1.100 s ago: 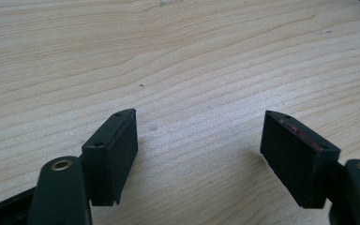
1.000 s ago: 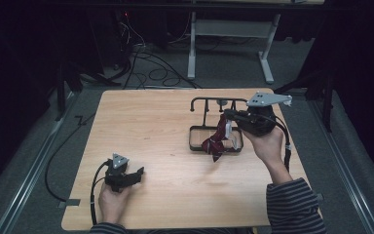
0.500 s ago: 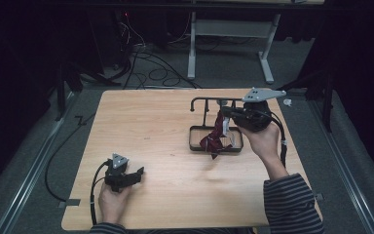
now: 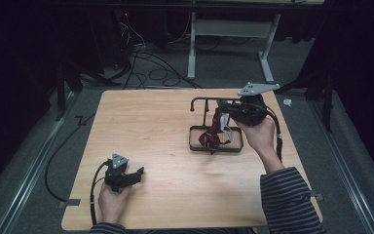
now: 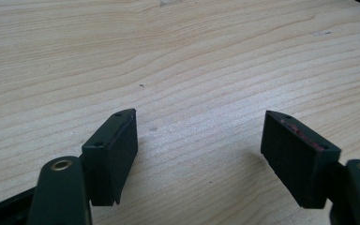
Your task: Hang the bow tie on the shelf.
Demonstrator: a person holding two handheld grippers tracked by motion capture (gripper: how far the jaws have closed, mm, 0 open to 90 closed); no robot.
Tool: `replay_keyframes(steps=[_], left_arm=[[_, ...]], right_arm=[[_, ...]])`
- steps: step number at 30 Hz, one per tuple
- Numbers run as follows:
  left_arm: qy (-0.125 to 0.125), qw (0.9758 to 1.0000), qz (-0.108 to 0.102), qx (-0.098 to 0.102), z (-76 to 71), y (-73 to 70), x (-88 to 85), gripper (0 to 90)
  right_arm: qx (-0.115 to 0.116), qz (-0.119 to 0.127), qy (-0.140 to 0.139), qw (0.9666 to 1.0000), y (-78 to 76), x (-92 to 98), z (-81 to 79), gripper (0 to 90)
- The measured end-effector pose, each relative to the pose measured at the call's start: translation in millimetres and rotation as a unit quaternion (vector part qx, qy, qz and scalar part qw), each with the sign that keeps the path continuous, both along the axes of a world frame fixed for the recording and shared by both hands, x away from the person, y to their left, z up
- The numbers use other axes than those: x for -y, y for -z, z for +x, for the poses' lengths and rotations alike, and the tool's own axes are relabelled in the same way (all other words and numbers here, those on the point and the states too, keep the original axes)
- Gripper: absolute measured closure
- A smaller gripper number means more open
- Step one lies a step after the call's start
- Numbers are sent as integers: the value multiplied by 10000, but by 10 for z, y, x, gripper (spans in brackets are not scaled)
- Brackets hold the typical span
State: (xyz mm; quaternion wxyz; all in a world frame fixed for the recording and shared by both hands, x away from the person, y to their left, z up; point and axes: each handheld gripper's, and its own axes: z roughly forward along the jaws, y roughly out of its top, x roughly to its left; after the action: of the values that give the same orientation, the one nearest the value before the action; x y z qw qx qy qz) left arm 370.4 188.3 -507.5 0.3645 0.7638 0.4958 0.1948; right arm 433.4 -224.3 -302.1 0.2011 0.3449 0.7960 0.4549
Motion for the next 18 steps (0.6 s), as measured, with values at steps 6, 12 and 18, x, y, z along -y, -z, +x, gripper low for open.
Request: replay_keyframes(steps=[6, 12, 18], left_arm=[[-1, 10000, 1, 0, 0, 0, -1, 281], [1, 10000, 1, 0, 0, 0, 0, 281], [-1, 10000, 6, 2, 0, 0, 2, 281]], right_arm=[[-67, -17, 68, 10000, -1, 23, 94, 896], [-155, -5, 170, 9997, 29, 78, 165, 896], [-180, 10, 257, 9995, 59, 127, 230, 896]])
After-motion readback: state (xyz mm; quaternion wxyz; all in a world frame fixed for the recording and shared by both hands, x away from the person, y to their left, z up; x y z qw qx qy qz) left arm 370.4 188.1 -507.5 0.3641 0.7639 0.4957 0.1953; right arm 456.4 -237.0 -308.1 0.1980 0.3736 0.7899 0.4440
